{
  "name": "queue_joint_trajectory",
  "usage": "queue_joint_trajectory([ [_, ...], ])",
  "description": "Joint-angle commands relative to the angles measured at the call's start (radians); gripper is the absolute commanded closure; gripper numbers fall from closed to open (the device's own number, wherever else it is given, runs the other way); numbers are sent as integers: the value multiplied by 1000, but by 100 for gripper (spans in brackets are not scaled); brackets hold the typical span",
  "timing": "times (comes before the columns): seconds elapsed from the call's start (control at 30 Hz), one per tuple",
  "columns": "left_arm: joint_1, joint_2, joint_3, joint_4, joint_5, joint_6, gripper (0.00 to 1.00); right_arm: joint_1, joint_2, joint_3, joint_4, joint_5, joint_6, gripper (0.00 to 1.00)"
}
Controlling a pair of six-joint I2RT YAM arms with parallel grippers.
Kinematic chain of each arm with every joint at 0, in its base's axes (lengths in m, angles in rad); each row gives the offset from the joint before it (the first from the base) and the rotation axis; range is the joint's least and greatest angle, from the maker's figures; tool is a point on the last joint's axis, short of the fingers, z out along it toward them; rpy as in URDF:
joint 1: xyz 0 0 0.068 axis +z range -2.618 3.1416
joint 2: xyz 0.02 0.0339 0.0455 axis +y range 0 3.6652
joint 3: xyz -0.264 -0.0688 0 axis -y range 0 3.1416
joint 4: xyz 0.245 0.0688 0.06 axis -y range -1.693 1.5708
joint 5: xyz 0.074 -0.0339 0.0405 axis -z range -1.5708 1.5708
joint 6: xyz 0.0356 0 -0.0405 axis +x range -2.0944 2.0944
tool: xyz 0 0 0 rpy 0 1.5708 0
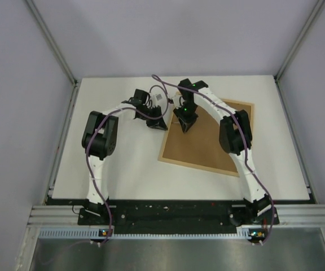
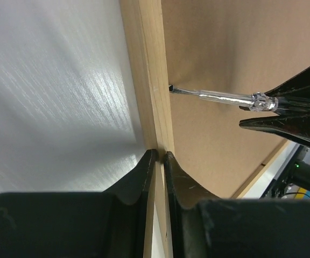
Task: Take the photo out of the frame
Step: Release the photo frame item from the photo frame.
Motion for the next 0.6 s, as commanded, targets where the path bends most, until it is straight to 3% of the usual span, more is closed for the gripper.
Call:
queue_joint_trajectory([
  [0.0,-76,68,-46,-9,245,-53,86,75,-12,51,257,-83,-3,100],
  [0.37,-85,86,-52,9,268,-73,87,121,-7,80,256,-124,-26,100],
  [0.57,-73,83,-45,7,239,-79,87,149,-32,51,251,-35,-35,100],
])
